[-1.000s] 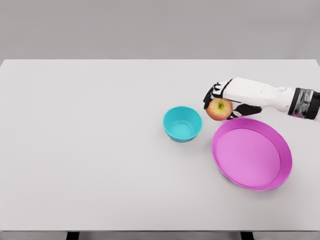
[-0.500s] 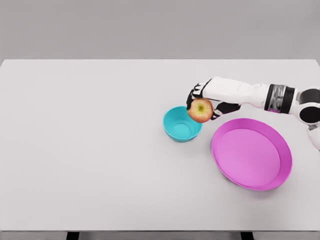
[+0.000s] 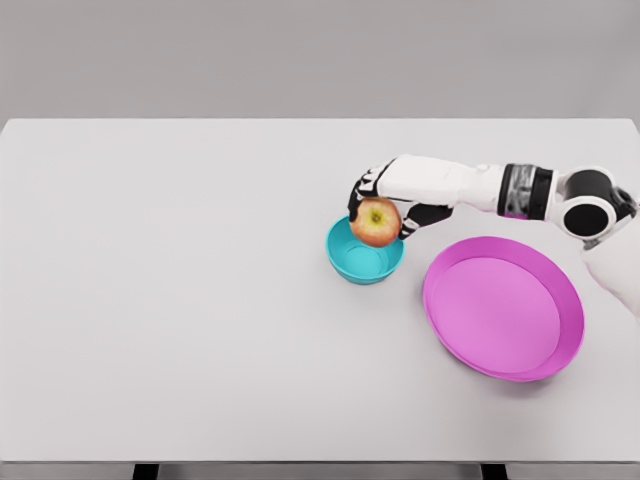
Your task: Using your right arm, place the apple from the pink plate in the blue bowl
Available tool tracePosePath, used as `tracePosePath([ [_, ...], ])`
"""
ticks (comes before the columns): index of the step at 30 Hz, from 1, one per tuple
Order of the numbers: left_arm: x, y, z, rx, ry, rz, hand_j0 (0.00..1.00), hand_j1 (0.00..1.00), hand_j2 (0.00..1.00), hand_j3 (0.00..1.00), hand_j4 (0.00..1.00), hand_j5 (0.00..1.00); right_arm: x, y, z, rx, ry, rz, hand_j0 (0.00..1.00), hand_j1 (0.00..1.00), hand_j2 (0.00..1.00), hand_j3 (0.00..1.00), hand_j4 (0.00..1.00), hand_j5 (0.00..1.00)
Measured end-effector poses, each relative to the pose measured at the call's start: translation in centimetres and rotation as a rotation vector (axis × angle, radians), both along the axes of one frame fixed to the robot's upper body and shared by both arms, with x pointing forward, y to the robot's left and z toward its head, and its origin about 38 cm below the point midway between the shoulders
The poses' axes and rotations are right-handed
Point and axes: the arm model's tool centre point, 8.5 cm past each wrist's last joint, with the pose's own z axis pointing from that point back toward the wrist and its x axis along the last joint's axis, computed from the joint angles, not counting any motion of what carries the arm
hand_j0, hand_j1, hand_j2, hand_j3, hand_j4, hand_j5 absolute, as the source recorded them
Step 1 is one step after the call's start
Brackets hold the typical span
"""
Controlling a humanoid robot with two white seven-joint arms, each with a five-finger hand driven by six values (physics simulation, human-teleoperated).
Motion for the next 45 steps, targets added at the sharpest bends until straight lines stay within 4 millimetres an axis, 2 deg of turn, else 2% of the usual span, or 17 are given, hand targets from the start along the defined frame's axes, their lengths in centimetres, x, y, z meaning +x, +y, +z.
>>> tracePosePath([
  [9,0.0,0.0,0.0,0.000,0.000,0.000,1.00,1.00,1.00,1.00,1.00,1.00,0.3,0.5,-0.8,-0.012,0.018,-0.001,0.55,0.55,0.55,0.55,0.55,0.55],
  [10,0.0,0.0,0.0,0.000,0.000,0.000,1.00,1.00,1.00,1.00,1.00,1.00,0.4,0.5,-0.9,-0.013,0.019,-0.001,0.62,0.62,0.62,0.62,0.62,0.62],
  [11,0.0,0.0,0.0,0.000,0.000,0.000,1.00,1.00,1.00,1.00,1.00,1.00,0.4,0.5,-0.9,-0.013,0.021,-0.002,0.98,0.98,0.98,0.98,0.98,0.98],
  [12,0.0,0.0,0.0,0.000,0.000,0.000,1.00,1.00,1.00,1.00,1.00,1.00,0.4,0.5,-1.0,-0.014,0.021,-0.002,1.00,1.00,1.00,1.00,1.00,1.00],
  [21,0.0,0.0,0.0,0.000,0.000,0.000,1.00,1.00,1.00,1.00,1.00,1.00,0.2,0.6,-1.0,-0.018,0.022,0.005,1.00,1.00,1.00,1.00,1.00,1.00],
  [26,0.0,0.0,0.0,0.000,0.000,0.000,1.00,1.00,1.00,1.00,1.00,1.00,-0.1,0.3,-0.2,-0.014,-0.002,0.008,1.00,1.00,1.00,1.00,1.00,1.00],
  [29,0.0,0.0,0.0,0.000,0.000,0.000,1.00,1.00,1.00,1.00,1.00,1.00,-0.1,-1.5,1.5,0.006,-0.043,-0.027,1.00,1.00,1.00,1.00,1.00,1.00],
  [31,0.0,0.0,0.0,0.000,0.000,0.000,1.00,1.00,1.00,1.00,1.00,1.00,-0.4,-3.1,1.4,0.015,-0.043,-0.064,1.00,1.00,1.00,1.00,1.00,1.00],
  [34,0.0,0.0,0.0,0.000,0.000,0.000,1.00,1.00,1.00,1.00,1.00,1.00,-1.3,-6.6,0.2,0.013,-0.017,-0.139,1.00,1.00,1.00,1.00,1.00,1.00],
  [37,0.0,0.0,0.0,0.000,0.000,0.000,1.00,1.00,1.00,1.00,1.00,1.00,-1.8,-9.8,0.3,0.001,-0.017,-0.207,1.00,1.00,1.00,1.00,1.00,1.00],
  [39,0.0,0.0,0.0,0.000,0.000,0.000,1.00,1.00,1.00,1.00,1.00,1.00,-2.0,-11.1,0.5,-0.005,-0.021,-0.234,1.00,1.00,1.00,1.00,1.00,1.00],
  [41,0.0,0.0,0.0,0.000,0.000,0.000,1.00,1.00,1.00,1.00,1.00,1.00,-3.2,-12.3,-1.6,0.003,0.028,-0.268,1.00,1.00,1.00,1.00,1.00,1.00],
  [45,0.0,0.0,0.0,0.000,0.000,0.000,1.00,1.00,1.00,1.00,1.00,1.00,-3.3,-13.9,-0.9,0.024,0.007,-0.314,1.00,1.00,1.00,1.00,1.00,1.00],
])
